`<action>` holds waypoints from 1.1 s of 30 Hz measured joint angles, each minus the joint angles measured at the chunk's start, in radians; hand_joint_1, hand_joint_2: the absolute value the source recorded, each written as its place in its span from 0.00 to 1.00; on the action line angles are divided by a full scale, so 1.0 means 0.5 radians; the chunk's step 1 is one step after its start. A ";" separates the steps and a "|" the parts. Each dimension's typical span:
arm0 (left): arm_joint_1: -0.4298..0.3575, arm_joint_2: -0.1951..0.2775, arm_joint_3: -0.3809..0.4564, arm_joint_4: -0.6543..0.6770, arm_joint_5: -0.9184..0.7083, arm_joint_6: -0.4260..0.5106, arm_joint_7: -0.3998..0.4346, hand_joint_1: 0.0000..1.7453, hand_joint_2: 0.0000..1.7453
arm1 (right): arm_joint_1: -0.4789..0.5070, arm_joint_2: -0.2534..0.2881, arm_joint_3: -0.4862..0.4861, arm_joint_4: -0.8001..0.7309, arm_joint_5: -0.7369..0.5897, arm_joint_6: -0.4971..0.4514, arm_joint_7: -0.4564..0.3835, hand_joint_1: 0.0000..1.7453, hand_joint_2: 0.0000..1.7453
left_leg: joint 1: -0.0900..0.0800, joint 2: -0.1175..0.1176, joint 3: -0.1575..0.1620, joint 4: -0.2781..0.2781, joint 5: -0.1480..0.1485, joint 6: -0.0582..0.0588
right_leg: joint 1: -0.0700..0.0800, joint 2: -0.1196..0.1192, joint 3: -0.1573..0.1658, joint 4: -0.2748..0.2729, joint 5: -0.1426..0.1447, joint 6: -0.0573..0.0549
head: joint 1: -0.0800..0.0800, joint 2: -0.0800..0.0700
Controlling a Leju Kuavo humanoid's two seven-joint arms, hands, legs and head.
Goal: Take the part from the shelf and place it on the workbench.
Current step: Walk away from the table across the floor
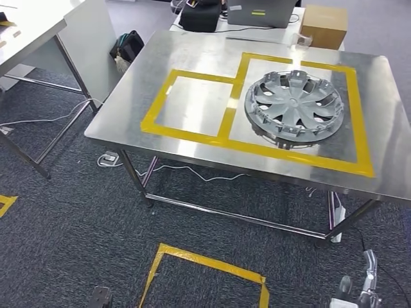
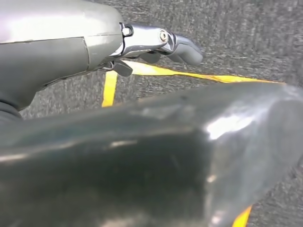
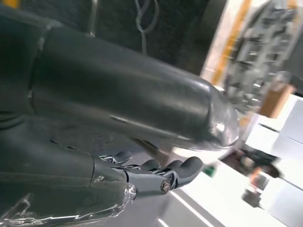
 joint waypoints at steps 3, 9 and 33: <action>0.003 0.000 0.021 0.000 0.032 -0.067 -0.086 0.00 0.00 | -0.166 -0.001 -0.166 0.403 -0.234 0.232 0.073 0.00 0.00 | 0.014 -0.002 -0.025 0.043 -0.029 -0.030 | 0.005 -0.002 -0.032 -0.015 0.033 -0.045 | -0.004 0.000; 0.018 -0.016 0.087 0.000 0.006 -0.094 -0.130 0.00 0.00 | -0.489 -0.001 -0.746 1.247 -0.093 0.541 -0.122 0.00 0.00 | 0.039 -0.005 -0.193 0.590 -0.341 -0.078 | -0.001 -0.041 -0.129 -0.008 0.113 -0.065 | -0.016 0.000; 0.036 -0.063 0.204 -0.001 -0.113 0.039 -0.086 0.00 0.00 | -0.667 0.015 -1.048 1.620 -0.049 0.615 -0.088 0.00 0.00 | 0.011 -0.192 -0.007 0.056 -0.062 -0.024 | -0.007 0.097 -0.153 0.061 0.085 -0.046 | -0.004 0.000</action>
